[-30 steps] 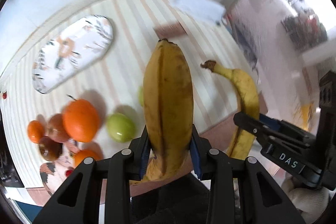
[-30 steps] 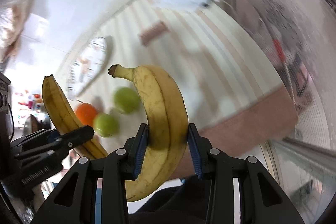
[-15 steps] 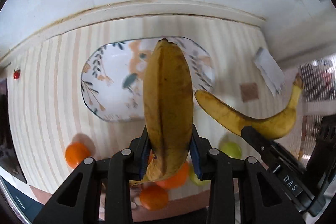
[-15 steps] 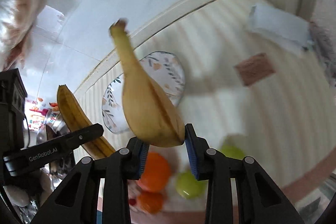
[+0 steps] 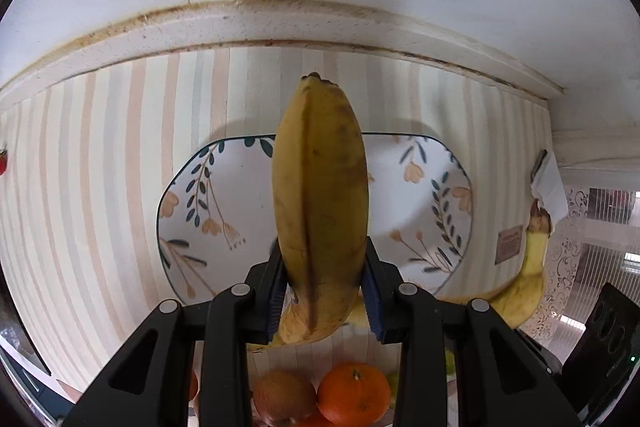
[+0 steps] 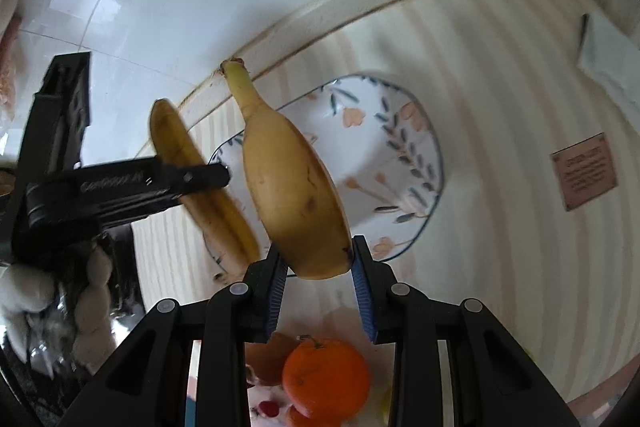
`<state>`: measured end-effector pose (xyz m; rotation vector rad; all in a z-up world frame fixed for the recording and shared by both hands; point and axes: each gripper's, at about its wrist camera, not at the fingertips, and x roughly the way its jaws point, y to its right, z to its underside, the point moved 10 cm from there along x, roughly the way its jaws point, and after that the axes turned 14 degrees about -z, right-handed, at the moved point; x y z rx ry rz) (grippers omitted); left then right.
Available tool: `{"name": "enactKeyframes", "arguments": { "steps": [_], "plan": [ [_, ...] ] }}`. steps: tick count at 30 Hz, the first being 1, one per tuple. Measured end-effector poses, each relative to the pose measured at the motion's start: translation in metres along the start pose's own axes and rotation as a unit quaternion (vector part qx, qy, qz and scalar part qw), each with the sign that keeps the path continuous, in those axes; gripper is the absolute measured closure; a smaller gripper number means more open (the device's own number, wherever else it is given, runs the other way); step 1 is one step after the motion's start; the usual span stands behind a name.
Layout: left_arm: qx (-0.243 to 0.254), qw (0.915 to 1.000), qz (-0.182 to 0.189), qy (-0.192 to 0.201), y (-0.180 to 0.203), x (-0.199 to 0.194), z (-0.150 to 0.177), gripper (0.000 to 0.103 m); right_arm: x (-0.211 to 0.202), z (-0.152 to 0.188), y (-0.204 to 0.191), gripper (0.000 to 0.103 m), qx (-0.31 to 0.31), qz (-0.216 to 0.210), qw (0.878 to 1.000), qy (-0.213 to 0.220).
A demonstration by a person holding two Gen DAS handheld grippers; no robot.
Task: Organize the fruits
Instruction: 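Carry both bananas to the floral plate and release them with both tools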
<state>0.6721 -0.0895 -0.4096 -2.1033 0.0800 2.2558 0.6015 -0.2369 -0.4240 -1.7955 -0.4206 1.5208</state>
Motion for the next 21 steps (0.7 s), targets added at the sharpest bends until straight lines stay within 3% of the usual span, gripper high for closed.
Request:
{"name": "enactKeyframes", "arguments": {
  "steps": [4,14,21],
  "plan": [
    [-0.003,0.9998,-0.007,-0.016,-0.003,0.018,-0.007,0.072,0.018,-0.007,0.012,0.069,0.009,0.013,1.000,-0.023],
    [-0.008,0.9991,-0.015,-0.038,0.001,0.047,-0.013,0.072,0.029,-0.043,0.033,0.069,0.067,0.023,0.997,-0.019],
    [0.003,0.9992,-0.021,-0.033,0.012,0.050,-0.010,0.072,0.018,-0.027,0.043,0.069,0.101,0.001,0.995,-0.018]
  ]
}}
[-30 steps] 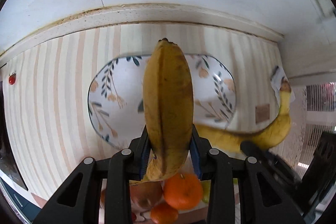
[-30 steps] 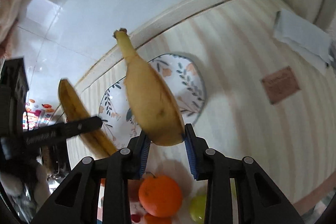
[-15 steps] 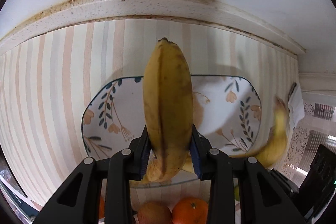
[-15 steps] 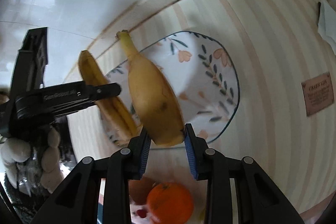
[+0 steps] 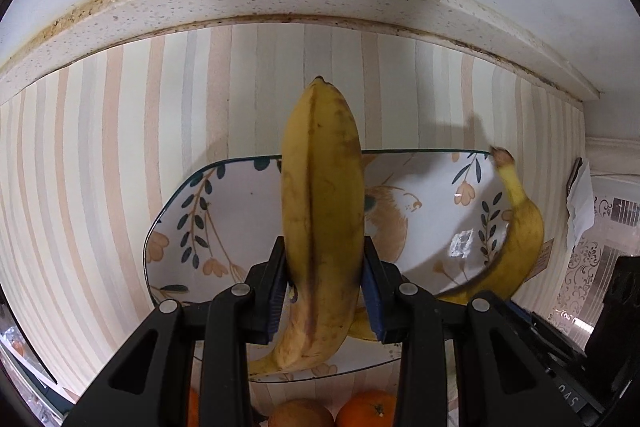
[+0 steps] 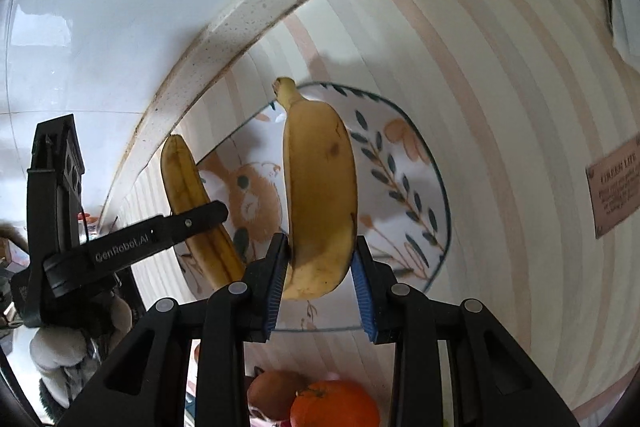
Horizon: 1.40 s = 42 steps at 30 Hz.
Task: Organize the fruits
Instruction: 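Carry both bananas to the floral plate and release them with both tools, then grasp the brown apple with the left tool while the right tool grasps the large orange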
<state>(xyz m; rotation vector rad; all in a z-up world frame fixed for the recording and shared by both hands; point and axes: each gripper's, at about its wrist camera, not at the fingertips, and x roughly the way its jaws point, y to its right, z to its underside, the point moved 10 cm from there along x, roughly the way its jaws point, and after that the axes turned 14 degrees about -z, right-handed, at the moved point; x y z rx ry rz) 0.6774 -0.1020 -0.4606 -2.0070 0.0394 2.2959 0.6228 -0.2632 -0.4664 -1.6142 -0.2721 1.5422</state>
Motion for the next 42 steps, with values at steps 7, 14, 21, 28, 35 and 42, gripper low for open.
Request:
{"name": "enactKeyframes", "arguments": {
  "steps": [7,14,21,28,35,42],
  "plan": [
    [0.006,0.9999,-0.012,0.004,0.012,0.003,0.004,0.070,-0.001,0.011,0.022,0.065,0.056,-0.029,0.998,-0.002],
    [0.021,0.9980,-0.044,0.041,0.019,-0.020,0.013,0.066,-0.010,0.017,0.010,0.035,0.020,-0.002,1.000,0.009],
    [0.015,0.9945,-0.051,0.090,0.012,-0.053,0.042,0.026,-0.045,0.025,-0.022,0.013,-0.103,0.106,0.988,0.042],
    [-0.005,0.9886,-0.056,0.140,-0.019,-0.086,0.080,0.016,-0.071,0.050,-0.051,0.010,-0.213,0.187,0.957,0.067],
    [-0.029,0.9760,-0.070,0.204,-0.033,-0.122,0.122,0.016,-0.094,0.087,-0.076,0.010,-0.259,0.202,0.939,0.104],
    [-0.033,0.9626,-0.079,0.257,-0.037,-0.161,0.156,0.016,-0.126,0.121,-0.098,0.010,-0.282,0.193,0.929,0.142]
  ]
}}
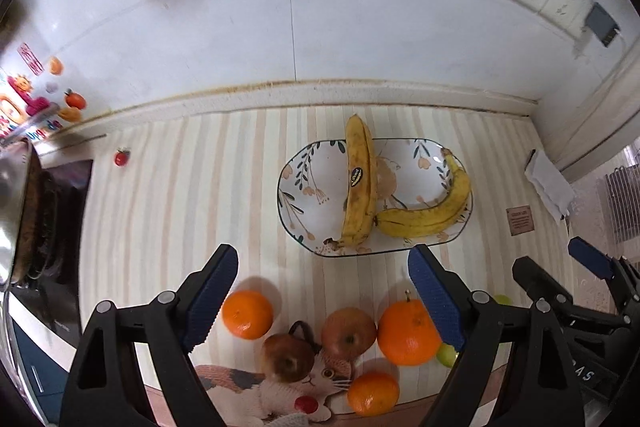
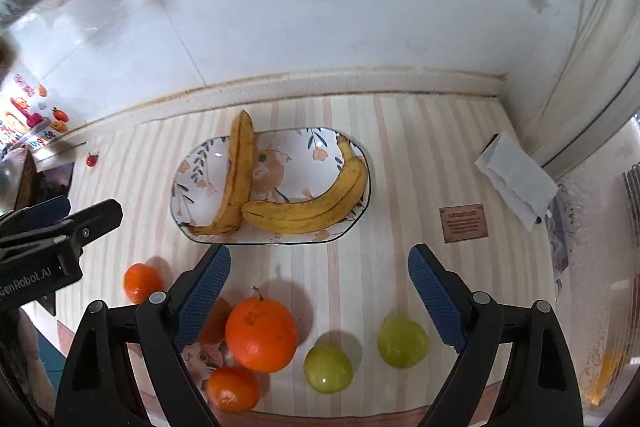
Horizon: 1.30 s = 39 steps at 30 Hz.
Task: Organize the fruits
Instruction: 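Grasp the brown apple with the left tool while the right tool grasps the large orange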
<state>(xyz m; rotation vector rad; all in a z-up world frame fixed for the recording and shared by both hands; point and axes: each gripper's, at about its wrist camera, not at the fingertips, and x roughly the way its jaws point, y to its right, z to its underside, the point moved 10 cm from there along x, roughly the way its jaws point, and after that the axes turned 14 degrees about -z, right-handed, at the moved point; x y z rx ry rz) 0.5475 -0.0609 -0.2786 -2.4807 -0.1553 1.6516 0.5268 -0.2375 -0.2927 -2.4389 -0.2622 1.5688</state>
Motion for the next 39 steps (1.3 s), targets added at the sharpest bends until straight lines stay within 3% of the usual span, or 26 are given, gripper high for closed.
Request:
{"name": "enactKeyframes", "arguments": {
  "steps": [9,13,18,23,26,31,34,37,39],
  "plan": [
    [-0.006,0.9987,0.006,0.051,-0.010,-0.054,0.014,0.016,-0.058,0.010,-0.026,0.010,-0.005,-0.023,0.999,0.046],
    [-0.014,0.9990,0.013,0.040,-0.019,-0.055,0.026,0.016,-0.056,0.026,-0.031,0.010,0.010,-0.051,0.998,0.026],
    [-0.007,0.9997,-0.022,-0.002,-0.036,-0.018,0.061,0.016,-0.002,0.065,-0.023,0.010,0.034,-0.078,0.995,-0.051],
    [0.012,0.9947,-0.044,-0.093,-0.048,0.051,0.116,0.016,0.065,0.101,-0.014,0.010,0.054,-0.090,0.987,-0.121],
    [0.033,0.9908,-0.039,-0.125,-0.040,0.080,0.139,0.016,0.092,0.114,-0.014,0.010,0.055,-0.092,0.983,-0.149],
    [0.087,0.9843,-0.030,-0.150,-0.020,0.115,0.162,0.021,0.111,0.128,-0.017,0.010,0.051,-0.093,0.978,-0.177],
    [0.100,0.9827,-0.006,-0.156,-0.008,0.125,0.166,0.022,0.117,0.129,-0.022,0.010,0.049,-0.098,0.977,-0.182],
    [0.115,0.9822,0.003,-0.148,0.001,0.130,0.166,0.040,0.128,0.128,-0.025,0.010,0.045,-0.102,0.976,-0.187],
    [0.119,0.9823,0.001,-0.144,0.004,0.130,0.167,0.041,0.136,0.129,-0.028,0.011,0.045,-0.110,0.973,-0.196]
  ]
}}
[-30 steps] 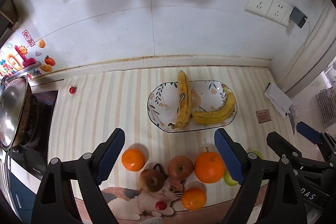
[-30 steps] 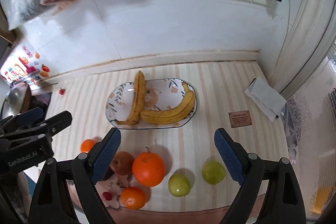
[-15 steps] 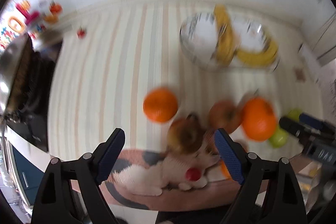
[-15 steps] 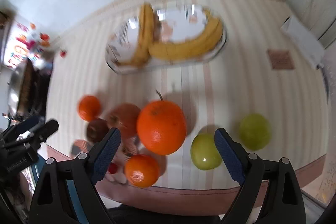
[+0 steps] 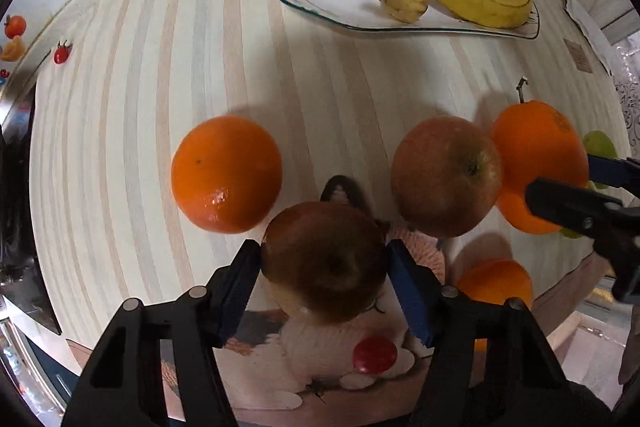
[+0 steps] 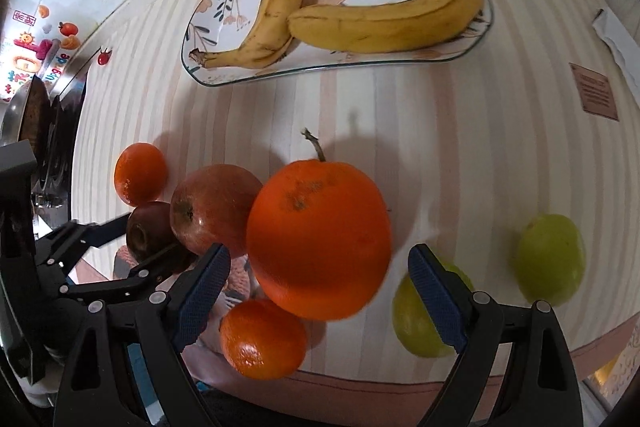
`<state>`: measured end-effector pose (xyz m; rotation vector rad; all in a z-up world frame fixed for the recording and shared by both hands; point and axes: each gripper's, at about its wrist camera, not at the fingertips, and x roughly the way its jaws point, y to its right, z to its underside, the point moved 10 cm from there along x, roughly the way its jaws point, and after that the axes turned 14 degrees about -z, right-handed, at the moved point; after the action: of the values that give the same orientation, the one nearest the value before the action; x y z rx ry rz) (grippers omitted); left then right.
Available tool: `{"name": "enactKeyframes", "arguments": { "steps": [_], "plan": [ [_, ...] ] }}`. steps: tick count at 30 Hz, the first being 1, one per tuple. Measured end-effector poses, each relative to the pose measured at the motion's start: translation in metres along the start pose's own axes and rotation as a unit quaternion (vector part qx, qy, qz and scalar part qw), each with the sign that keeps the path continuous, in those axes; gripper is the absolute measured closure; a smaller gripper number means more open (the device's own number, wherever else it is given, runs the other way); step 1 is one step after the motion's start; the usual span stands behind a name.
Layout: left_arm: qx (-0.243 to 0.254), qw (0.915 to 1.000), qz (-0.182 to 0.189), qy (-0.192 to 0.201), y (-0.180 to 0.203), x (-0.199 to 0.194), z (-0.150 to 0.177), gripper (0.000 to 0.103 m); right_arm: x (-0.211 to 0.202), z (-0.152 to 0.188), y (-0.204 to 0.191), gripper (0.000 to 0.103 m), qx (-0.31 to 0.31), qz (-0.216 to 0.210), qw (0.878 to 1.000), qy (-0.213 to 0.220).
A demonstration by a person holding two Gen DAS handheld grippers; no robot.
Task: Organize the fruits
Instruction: 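Grasp the brown apple with the left tool while the right tool grasps the large orange, then place the apple on the plate with the left tool while the right tool places the orange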
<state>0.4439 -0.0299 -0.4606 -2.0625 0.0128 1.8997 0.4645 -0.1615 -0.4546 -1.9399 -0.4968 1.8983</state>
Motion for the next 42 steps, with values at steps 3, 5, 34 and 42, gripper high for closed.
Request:
{"name": "enactKeyframes", "arguments": {
  "steps": [3,5,34,42],
  "plan": [
    [-0.001,1.0000,-0.007,0.003,-0.002,-0.001,0.002,0.041,0.007,-0.004,0.002,0.021,-0.014,0.024,1.000,0.002],
    [-0.009,0.9999,-0.008,-0.006,-0.008,0.000,0.009,0.041,0.010,0.000,0.002,0.022,-0.010,0.029,1.000,-0.003],
    [-0.067,0.9955,0.061,-0.030,-0.051,0.000,0.018,0.041,0.008,0.001,0.001,0.023,0.017,0.036,0.999,0.030],
    [-0.104,0.9896,0.098,0.011,-0.065,-0.067,-0.012,0.041,-0.041,-0.021,-0.010,0.023,0.023,-0.026,0.997,0.073]
  ]
}}
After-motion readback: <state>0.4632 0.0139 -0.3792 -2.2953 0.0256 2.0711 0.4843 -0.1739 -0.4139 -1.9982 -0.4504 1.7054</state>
